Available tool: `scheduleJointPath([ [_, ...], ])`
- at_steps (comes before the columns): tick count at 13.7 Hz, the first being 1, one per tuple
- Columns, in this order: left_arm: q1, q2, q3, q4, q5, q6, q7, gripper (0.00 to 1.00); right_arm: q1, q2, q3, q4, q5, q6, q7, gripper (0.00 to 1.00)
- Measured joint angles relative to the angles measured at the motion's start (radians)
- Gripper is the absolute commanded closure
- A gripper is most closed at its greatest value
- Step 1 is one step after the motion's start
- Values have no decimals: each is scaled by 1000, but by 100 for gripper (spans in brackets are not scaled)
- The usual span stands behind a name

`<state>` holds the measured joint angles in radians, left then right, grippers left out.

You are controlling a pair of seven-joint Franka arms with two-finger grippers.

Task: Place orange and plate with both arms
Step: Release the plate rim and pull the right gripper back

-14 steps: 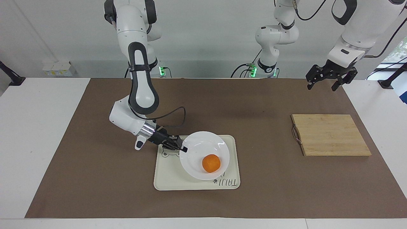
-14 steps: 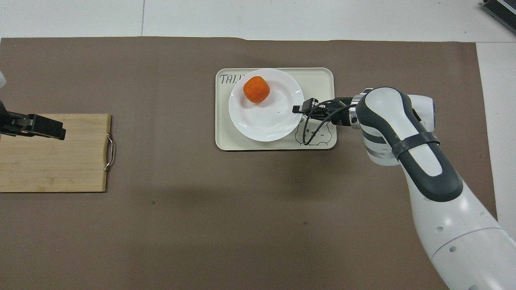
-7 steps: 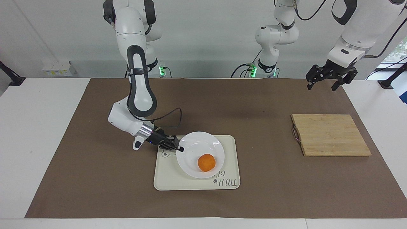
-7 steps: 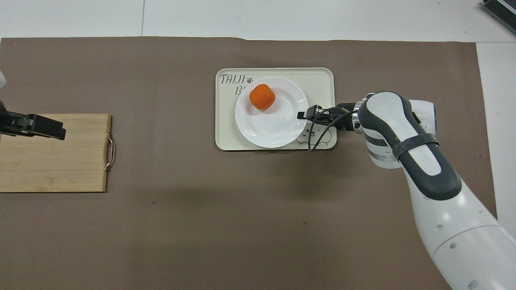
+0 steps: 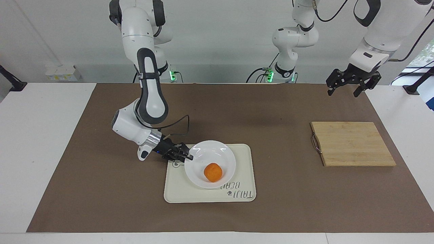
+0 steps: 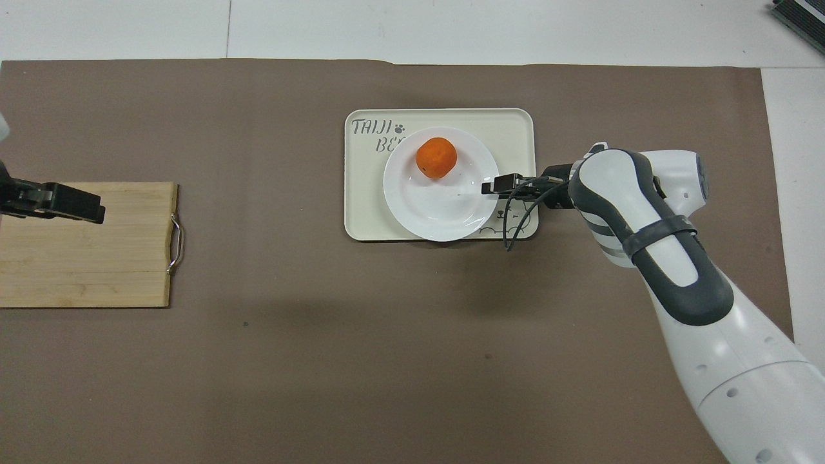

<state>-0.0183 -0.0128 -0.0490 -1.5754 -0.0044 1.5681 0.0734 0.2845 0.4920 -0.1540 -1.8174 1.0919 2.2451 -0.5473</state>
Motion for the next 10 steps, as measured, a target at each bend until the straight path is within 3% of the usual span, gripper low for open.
scheduleJointPath([
  [4, 0, 0, 0, 0, 0, 0, 0, 0, 0, -51, -11, 28, -253, 0, 20, 0],
  [10, 0, 0, 0, 0, 0, 0, 0, 0, 0, -217, -16, 34, -676, -62, 215, 0],
])
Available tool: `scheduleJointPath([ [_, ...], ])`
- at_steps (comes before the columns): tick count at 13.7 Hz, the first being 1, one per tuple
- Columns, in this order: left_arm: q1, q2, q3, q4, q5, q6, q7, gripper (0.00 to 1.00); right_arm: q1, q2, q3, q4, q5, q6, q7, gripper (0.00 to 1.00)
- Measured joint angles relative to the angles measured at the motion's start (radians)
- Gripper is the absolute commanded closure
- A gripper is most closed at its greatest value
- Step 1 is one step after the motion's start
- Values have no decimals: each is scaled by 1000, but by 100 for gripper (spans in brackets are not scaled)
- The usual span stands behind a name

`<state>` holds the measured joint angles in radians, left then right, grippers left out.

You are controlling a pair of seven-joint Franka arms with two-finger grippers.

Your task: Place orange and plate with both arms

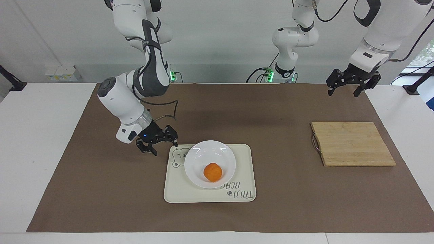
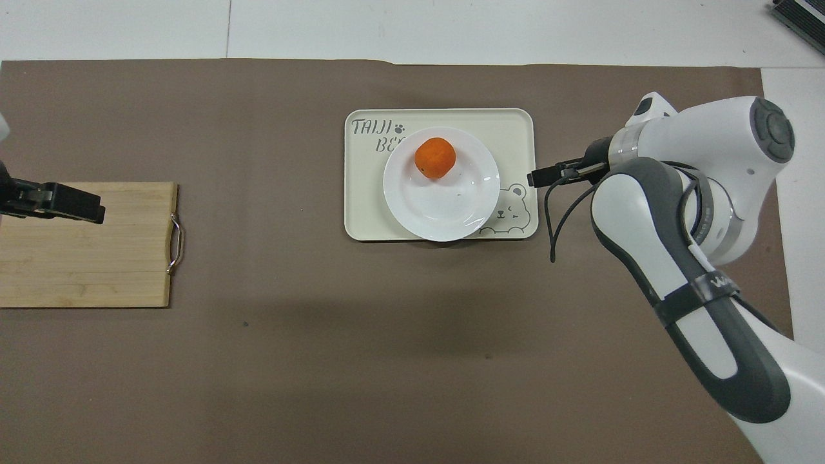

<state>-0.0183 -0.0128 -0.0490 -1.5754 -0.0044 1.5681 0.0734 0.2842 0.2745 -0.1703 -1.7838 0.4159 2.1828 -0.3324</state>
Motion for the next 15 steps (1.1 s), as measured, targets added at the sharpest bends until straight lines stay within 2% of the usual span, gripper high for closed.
scheduleJointPath([
  [6, 0, 0, 0, 0, 0, 0, 0, 0, -11, -127, -2, -1, -168, -265, 401, 0],
  [10, 0, 0, 0, 0, 0, 0, 0, 0, -83, -175, -6, -1, -235, -344, 409, 0],
  [15, 0, 0, 0, 0, 0, 0, 0, 0, -119, -209, -8, -1, -295, -370, 407, 0],
])
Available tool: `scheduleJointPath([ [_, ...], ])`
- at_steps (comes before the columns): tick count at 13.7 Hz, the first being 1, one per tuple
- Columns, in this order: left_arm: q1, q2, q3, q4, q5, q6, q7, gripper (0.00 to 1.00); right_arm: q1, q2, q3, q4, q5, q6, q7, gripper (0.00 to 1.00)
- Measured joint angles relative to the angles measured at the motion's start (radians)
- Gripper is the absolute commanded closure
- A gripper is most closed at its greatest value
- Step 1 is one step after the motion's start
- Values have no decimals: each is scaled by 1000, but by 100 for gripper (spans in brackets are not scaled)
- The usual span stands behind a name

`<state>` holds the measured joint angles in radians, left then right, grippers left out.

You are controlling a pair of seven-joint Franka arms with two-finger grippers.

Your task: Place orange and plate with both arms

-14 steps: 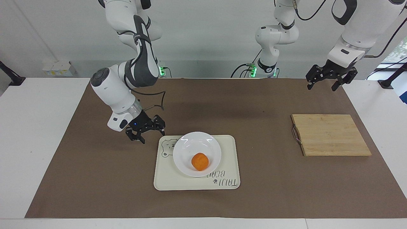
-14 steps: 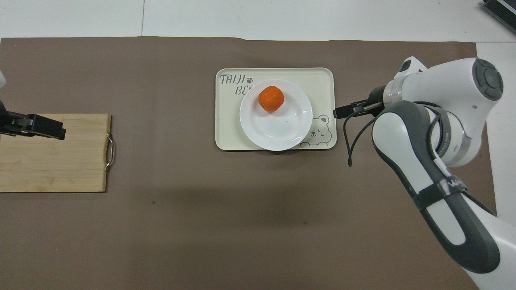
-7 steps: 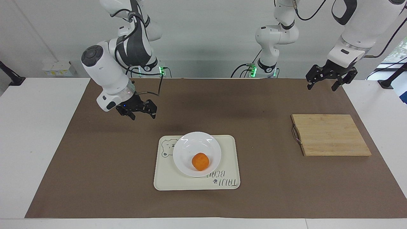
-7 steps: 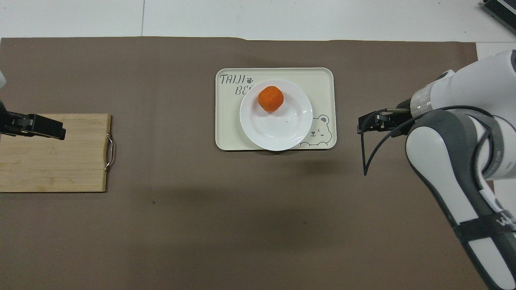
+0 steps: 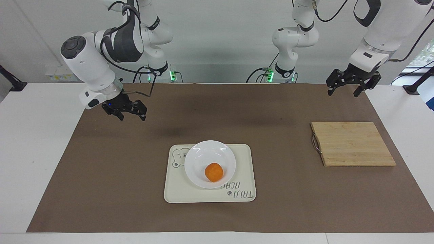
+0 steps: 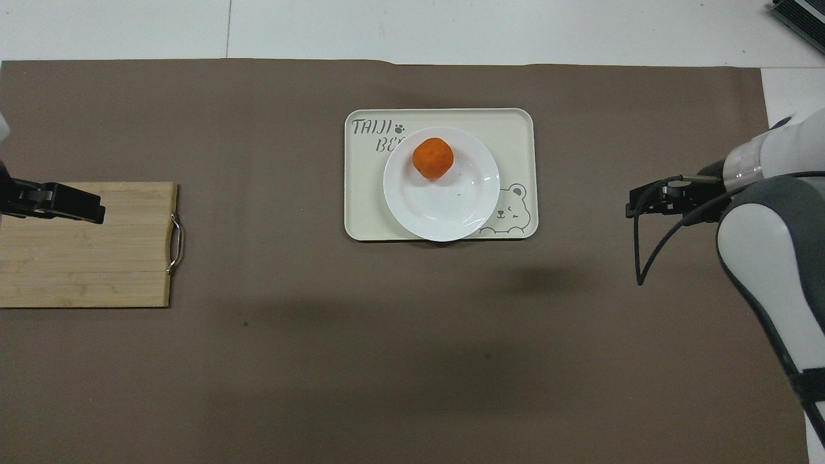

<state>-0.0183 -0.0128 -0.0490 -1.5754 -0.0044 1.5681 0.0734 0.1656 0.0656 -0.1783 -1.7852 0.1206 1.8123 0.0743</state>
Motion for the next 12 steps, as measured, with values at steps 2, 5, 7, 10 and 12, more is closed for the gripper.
scheduleJointPath([
  [2, 0, 0, 0, 0, 0, 0, 0, 0, -4, -24, 0, 0, -25, -16, -2, 0],
  [5, 0, 0, 0, 0, 0, 0, 0, 0, -44, -42, -1, 0, -29, -34, -65, 0],
  [7, 0, 0, 0, 0, 0, 0, 0, 0, -80, -43, -1, -1, -29, -38, -102, 0],
  [10, 0, 0, 0, 0, 0, 0, 0, 0, -85, -81, 1, 7, -29, -57, -105, 0],
  [12, 0, 0, 0, 0, 0, 0, 0, 0, -84, -121, 2, 30, -29, -114, -105, 0],
])
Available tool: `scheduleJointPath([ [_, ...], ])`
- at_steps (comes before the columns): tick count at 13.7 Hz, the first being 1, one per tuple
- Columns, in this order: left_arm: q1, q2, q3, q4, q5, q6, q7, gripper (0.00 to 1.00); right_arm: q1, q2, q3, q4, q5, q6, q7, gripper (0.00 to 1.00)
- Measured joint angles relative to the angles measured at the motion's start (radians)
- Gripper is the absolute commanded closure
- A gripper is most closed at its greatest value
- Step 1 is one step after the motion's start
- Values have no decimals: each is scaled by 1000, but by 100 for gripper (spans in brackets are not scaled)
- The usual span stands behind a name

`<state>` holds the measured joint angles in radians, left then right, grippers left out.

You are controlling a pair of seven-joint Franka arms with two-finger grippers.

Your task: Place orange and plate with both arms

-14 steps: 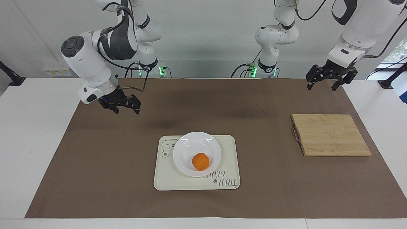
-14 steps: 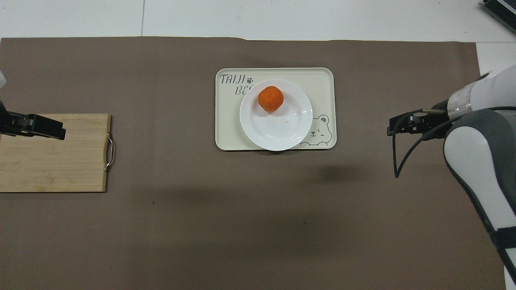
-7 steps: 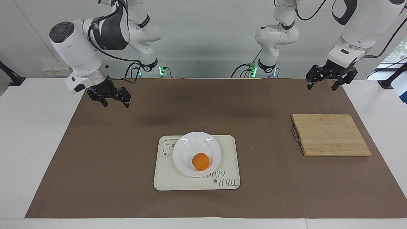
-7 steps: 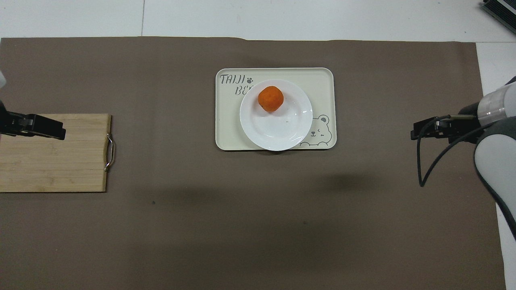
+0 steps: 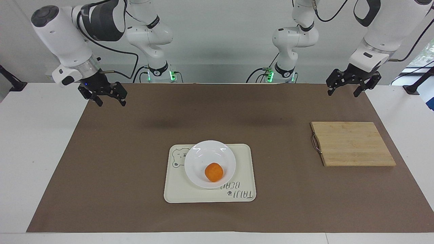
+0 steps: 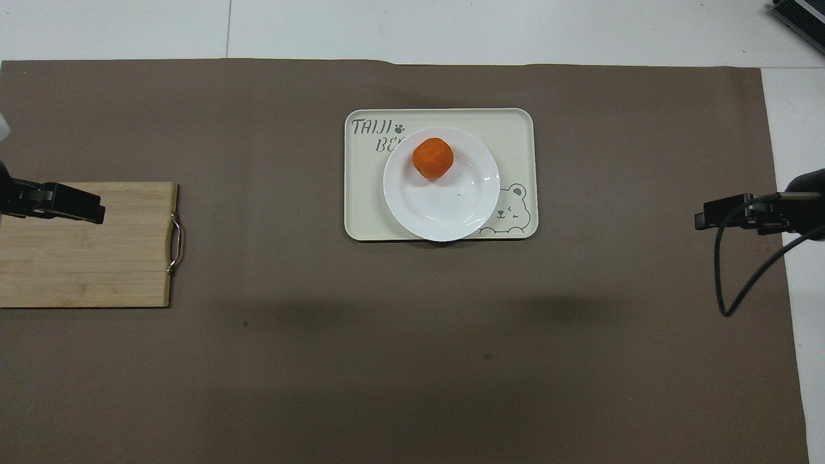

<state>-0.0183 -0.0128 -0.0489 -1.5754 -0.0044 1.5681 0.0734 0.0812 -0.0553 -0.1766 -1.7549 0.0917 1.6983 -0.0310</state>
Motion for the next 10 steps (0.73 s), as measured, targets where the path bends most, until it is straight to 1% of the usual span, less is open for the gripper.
scheduleJointPath([
  [2, 0, 0, 0, 0, 0, 0, 0, 0, 0, -22, 1, 34, -11, -37, 0, 0],
  [4, 0, 0, 0, 0, 0, 0, 0, 0, 4, -26, 10, 63, -37, -52, 0, 0],
  [8, 0, 0, 0, 0, 0, 0, 0, 0, 13, -29, 40, 154, -84, -105, 4, 0],
  [10, 0, 0, 0, 0, 0, 0, 0, 0, 24, -32, 46, 163, -112, -108, 7, 0],
])
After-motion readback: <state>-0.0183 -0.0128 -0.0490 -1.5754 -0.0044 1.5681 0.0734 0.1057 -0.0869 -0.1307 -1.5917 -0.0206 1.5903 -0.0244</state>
